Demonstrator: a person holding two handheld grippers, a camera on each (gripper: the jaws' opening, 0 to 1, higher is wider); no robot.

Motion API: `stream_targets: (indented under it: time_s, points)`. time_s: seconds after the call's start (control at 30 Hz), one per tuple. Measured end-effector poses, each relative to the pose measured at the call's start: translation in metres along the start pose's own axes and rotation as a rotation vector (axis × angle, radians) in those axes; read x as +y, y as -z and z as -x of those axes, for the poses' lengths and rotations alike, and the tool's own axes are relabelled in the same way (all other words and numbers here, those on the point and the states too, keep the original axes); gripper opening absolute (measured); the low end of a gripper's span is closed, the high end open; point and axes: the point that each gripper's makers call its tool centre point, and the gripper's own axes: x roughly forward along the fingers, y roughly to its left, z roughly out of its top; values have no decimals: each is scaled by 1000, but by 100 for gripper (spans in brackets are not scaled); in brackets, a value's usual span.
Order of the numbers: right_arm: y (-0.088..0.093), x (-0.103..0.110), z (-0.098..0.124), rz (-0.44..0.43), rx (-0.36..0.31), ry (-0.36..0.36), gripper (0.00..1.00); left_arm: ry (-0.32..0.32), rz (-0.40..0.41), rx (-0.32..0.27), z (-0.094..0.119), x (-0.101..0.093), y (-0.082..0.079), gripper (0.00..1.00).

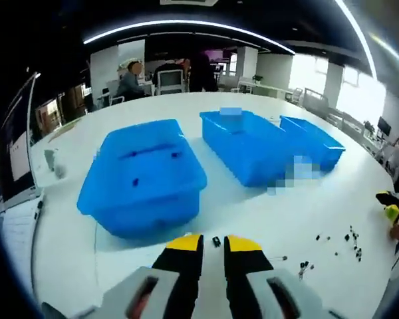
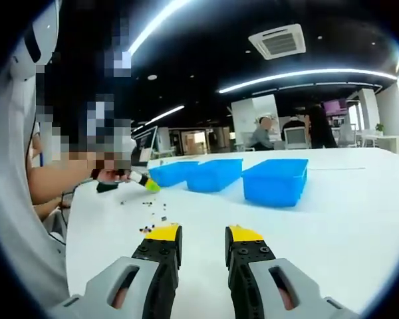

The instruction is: Pick up the resistors one by one and place each resistor into its matching bin, sorting the parts by color and model until every resistor is separated into the correct bin for its type

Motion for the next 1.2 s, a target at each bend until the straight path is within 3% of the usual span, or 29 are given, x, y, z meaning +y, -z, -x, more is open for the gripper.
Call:
stream_targets:
  time_s: [0.17,0.47,0.67,0.77,0.97,1.2]
  points:
    - [-3,0,2,-3,-7,2,28,15,13,-24,-3,-1,-2,8]
    - [-7,1,0,5,-13,-1,28,28,-30,-36,1,-6,-4,8]
    - [-7,2,-2,10,-5,-4,28,87,-166,-169,14,-20,-33,7]
    - [-7,2,-3,10,-5,-5,28,93,-169,-173,19,-16,-40,7]
    - [-7,2,-6,13,3,-8,28,220,-137,-354,30,-26,-73,7]
    - [-9,-1,-9,21,6,-1,28,233,-152,-483,39,-28,-103,7]
